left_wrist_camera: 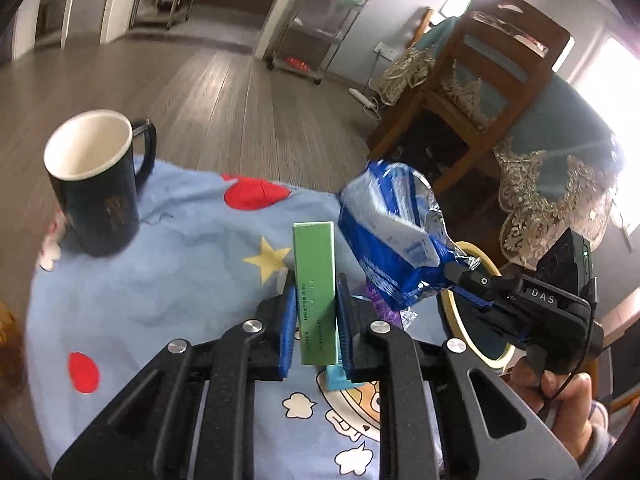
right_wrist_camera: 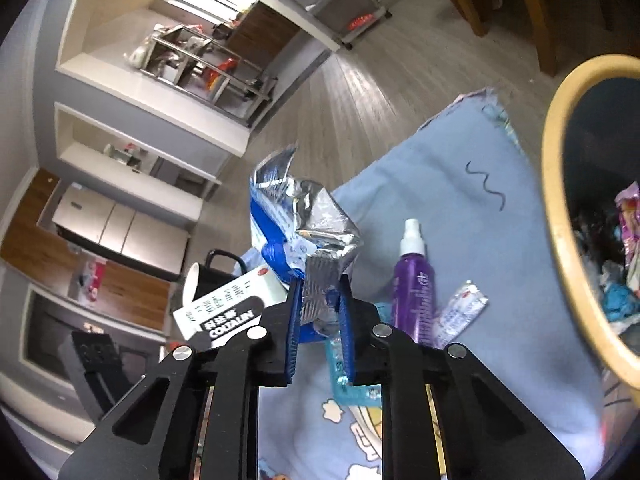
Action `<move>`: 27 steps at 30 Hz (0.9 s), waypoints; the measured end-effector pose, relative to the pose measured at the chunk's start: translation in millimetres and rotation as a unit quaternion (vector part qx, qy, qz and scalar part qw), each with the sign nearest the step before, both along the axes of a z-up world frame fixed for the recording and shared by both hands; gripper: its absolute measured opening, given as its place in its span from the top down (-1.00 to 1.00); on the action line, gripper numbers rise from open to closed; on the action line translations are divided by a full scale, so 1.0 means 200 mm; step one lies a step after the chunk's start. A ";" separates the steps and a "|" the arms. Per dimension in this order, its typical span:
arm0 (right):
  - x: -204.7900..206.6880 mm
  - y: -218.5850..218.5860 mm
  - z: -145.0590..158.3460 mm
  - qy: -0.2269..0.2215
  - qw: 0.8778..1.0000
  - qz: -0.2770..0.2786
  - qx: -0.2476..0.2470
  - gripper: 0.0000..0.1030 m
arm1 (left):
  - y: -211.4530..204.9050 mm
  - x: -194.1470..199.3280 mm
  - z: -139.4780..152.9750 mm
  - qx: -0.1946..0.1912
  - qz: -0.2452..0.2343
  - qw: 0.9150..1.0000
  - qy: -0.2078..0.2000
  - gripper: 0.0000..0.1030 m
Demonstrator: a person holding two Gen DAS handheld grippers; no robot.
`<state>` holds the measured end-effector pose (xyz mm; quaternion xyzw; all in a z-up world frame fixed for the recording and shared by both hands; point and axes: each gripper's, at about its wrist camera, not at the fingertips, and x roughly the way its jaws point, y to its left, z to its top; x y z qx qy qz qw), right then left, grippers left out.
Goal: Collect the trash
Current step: 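Carry the green box and blue snack bag over the bin with both grippers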
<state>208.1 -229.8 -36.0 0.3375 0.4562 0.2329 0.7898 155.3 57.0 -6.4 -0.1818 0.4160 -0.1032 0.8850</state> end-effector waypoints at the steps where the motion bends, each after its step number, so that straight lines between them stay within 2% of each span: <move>1: -0.01 -0.01 0.01 -0.003 1.000 0.001 -0.002 0.66 | 0.00 -0.02 0.02 0.006 -0.002 1.000 -0.005 0.68; 9: -0.13 -0.11 0.13 -0.032 0.999 0.000 -0.029 0.67 | -0.04 -0.12 0.13 0.057 -0.011 0.998 -0.023 0.68; 14: -0.21 -0.18 0.19 -0.053 0.996 -0.003 -0.072 0.67 | -0.10 -0.17 0.19 0.076 -0.020 0.996 -0.029 0.68; 22: -0.34 -0.39 0.22 -0.066 0.993 -0.028 -0.094 0.67 | -0.30 -0.23 0.36 0.117 -0.046 0.990 -0.062 0.68; 27: -0.41 -0.52 0.23 -0.069 0.990 -0.054 -0.107 0.67 | -0.47 -0.23 0.41 0.121 -0.076 0.987 -0.074 0.68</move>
